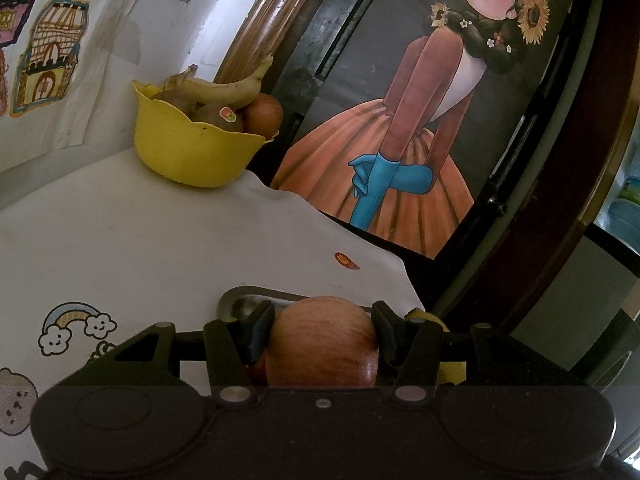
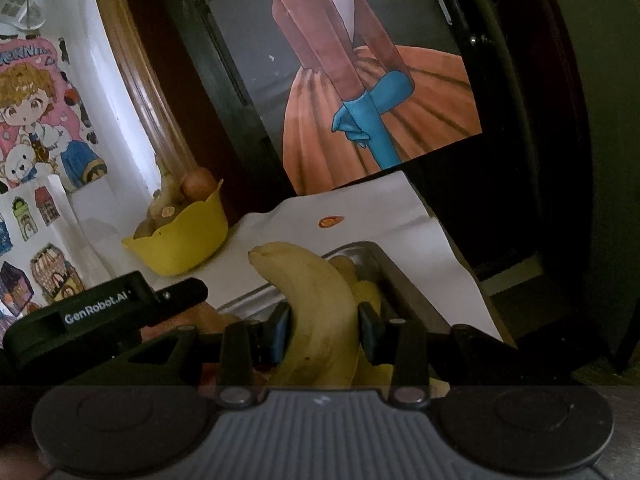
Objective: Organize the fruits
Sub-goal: 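Carry the apple in the left tool to the tray while the right tool carries the banana, then open the right tool to set the banana in the tray while the left tool lowers the apple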
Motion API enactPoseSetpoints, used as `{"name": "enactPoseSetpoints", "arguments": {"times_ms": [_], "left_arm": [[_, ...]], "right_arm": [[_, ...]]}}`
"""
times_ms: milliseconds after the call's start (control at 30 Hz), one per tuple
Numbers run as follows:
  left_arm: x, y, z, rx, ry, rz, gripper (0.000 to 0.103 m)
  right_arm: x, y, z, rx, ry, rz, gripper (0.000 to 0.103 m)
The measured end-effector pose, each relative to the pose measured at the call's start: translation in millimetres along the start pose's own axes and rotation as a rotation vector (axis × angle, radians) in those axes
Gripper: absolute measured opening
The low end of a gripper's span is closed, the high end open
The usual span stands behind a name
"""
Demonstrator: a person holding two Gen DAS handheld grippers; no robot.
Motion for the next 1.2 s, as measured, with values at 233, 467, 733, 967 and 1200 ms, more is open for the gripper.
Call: {"name": "enactPoseSetpoints", "arguments": {"times_ms": [233, 467, 733, 967, 1200], "left_arm": [[-1.1, 0.4, -2.0, 0.005, -0.008, 0.002, 0.055], [-4.2, 5.2, -1.7, 0.010, 0.002, -0.016, 0.055], [-10.1, 15.1, -0.6, 0.047, 0.019, -0.031, 0.060], [-12.5, 16.3, 0.9, 0.051, 0.020, -0.029, 0.067], [-8.6, 20.4, -0.1, 0.079, -0.004, -0.030, 0.080]], "right_arm": [[0.9, 5.7, 2.1, 0.024, -0.002, -0.012, 0.038], [-0.9, 7.6, 3.8, 0.036, 0.004, -0.002, 0.042], [1.3, 8.2, 2.3, 0.038, -0.011, 0.012, 0.047], [3.8, 6.2, 1.0, 0.034, -0.023, 0.015, 0.057], [6.2, 3.9, -1.7, 0.026, -0.037, 0.017, 0.071]]}}
Point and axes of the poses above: each gripper's, at about its wrist camera, not at the fingertips, and x roughly against the way its jaws point, y to its left, z to its underside, the point moved 10 cm from there along -x, roughly the way its jaws point, and after that the axes turned 7 degrees about y, right-handed, at the moved point
